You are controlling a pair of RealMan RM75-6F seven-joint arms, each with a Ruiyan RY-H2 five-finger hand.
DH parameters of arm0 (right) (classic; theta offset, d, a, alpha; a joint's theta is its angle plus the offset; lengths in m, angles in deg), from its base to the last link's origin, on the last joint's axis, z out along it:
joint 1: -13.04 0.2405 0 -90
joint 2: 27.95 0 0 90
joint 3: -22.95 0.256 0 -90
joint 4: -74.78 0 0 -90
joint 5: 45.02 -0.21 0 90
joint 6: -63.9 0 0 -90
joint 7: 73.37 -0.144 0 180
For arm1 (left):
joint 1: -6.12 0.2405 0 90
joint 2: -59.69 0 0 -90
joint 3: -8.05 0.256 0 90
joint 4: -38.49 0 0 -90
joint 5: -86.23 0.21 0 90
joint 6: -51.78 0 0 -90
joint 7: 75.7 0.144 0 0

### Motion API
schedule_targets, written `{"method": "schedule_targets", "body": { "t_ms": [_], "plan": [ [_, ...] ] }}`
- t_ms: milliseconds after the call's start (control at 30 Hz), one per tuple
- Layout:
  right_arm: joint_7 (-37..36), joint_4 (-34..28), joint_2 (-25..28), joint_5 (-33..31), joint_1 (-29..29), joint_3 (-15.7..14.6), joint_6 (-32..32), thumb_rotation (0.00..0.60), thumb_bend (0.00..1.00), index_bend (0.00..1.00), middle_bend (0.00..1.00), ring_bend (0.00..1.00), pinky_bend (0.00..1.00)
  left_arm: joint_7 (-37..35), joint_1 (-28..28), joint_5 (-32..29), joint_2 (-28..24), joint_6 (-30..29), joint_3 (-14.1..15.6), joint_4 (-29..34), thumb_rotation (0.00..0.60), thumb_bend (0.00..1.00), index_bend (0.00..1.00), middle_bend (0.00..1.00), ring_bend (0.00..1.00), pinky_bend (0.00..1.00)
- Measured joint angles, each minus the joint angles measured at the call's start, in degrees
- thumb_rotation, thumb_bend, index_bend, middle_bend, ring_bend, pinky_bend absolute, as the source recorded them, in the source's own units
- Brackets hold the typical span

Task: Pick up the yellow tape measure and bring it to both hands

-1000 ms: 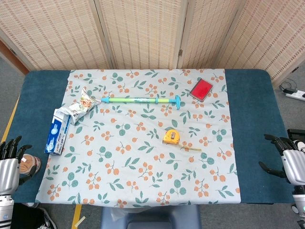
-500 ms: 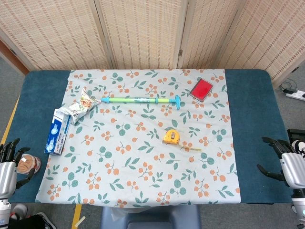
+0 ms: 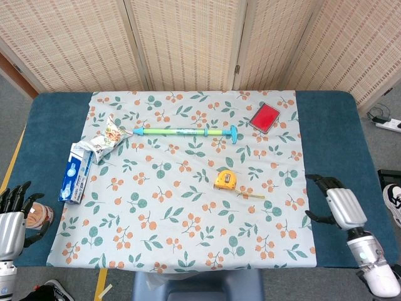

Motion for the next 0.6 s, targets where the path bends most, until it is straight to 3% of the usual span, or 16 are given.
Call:
{"method": "schedule_targets", "body": {
  "t_ms": [300,600],
  "plan": [
    [12.2,-1.6,-6.5,-12.4,12.0,4.2,-14.0,0.600,0.26,0.09,0.12,0.14,0.08,-0.1,0.1,0.3,-0.3,0.0,0.1,0.1,0.600,0.35,0.30,0.11,0.09,0.00],
    [22.5,5.5,-17.5,-25.5,23.2,7.0,-20.6,0.600,0.26,0.09,0.16,0.15,0.08,-0.9,0.5,1.4,-0.4,-0.9,0.2,-0.4,0.600,0.35,0.30,0.11,0.09,0.00]
  ]
}}
